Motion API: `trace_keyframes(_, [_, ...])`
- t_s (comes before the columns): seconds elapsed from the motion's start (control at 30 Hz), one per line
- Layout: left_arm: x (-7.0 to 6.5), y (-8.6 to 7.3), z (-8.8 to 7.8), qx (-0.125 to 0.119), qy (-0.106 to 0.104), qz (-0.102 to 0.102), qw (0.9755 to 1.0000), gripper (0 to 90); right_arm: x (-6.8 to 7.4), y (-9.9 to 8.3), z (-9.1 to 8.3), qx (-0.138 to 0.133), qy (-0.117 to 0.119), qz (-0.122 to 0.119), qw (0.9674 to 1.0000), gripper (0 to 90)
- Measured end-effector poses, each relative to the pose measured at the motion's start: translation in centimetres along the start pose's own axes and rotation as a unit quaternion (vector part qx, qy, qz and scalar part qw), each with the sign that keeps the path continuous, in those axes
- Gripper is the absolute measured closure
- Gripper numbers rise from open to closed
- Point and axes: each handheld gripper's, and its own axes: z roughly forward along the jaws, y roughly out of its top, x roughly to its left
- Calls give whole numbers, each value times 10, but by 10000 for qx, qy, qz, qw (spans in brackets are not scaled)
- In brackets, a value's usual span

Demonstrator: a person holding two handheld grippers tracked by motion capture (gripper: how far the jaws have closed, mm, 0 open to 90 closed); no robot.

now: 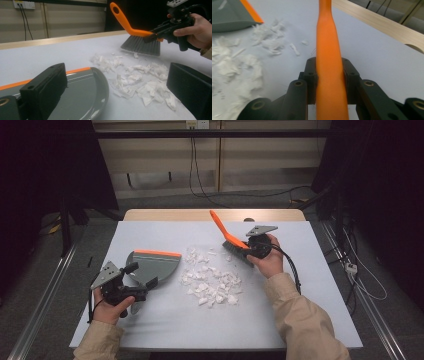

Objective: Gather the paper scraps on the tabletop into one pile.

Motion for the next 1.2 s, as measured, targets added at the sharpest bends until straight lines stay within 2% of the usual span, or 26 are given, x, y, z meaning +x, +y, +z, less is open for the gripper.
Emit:
trace_keyframes(0.07, [0, 0, 0, -1, -14, -2, 10000, 28, -1, 1, 6, 132, -130, -120, 9998, 717])
trace_keyframes(0.13, [0, 0, 0, -7, -1, -5, 10000, 27, 0, 0, 10, 106, 65, -45, 9999, 717])
trace_keyframes(0.3, [1, -1, -1, -1, 14, -2, 10000, 27, 17, -1, 4, 251, 218, -512, 9981, 716])
trace_keyframes(0.37, [0, -1, -1, 10, 20, 21, 10000, 27, 22, -3, 0, 226, 420, -527, 9975, 716])
trace_keyframes(0.43, [0, -1, -1, 8, 33, 19, 10000, 27, 28, -6, -6, 257, 515, -611, 9965, 716])
trace_keyframes(0.5, [0, 0, -1, -3, -1, 35, 10000, 28, 32, -7, -12, 258, 756, -555, 9953, 717])
trace_keyframes(0.57, [-1, -1, -1, 3, 4, 30, 10000, 28, 36, -9, -19, 218, 900, -564, 9941, 717])
trace_keyframes(0.63, [-1, -1, -1, 13, 16, 29, 10000, 28, 37, -10, -25, 74, 1012, -395, 9941, 717])
trace_keyframes(0.7, [-1, 0, -1, -2, 7, 36, 10000, 28, 33, -9, -30, -38, 855, -353, 9957, 717])
trace_keyframes(0.8, [-1, 0, -2, -1, 20, 34, 10000, 28, 21, -9, -33, -213, 680, -79, 9974, 717])
trace_keyframes(0.93, [0, 0, -1, -1, 2, 20, 10000, 28, 13, -13, -27, -97, 463, 8, 9989, 717])
trace_keyframes(1.07, [0, -1, -1, 2, -4, 20, 10000, 28, 15, -16, -17, 55, 410, -64, 9991, 715])
trace_keyframes(1.1, [0, -1, -1, -2, -17, 20, 10000, 28, 16, -16, -17, 25, 406, -56, 9992, 713])
trace_keyframes(1.2, [0, -1, -1, -1, -18, 18, 10000, 28, 16, -13, -18, 32, 454, 94, 9989, 697])
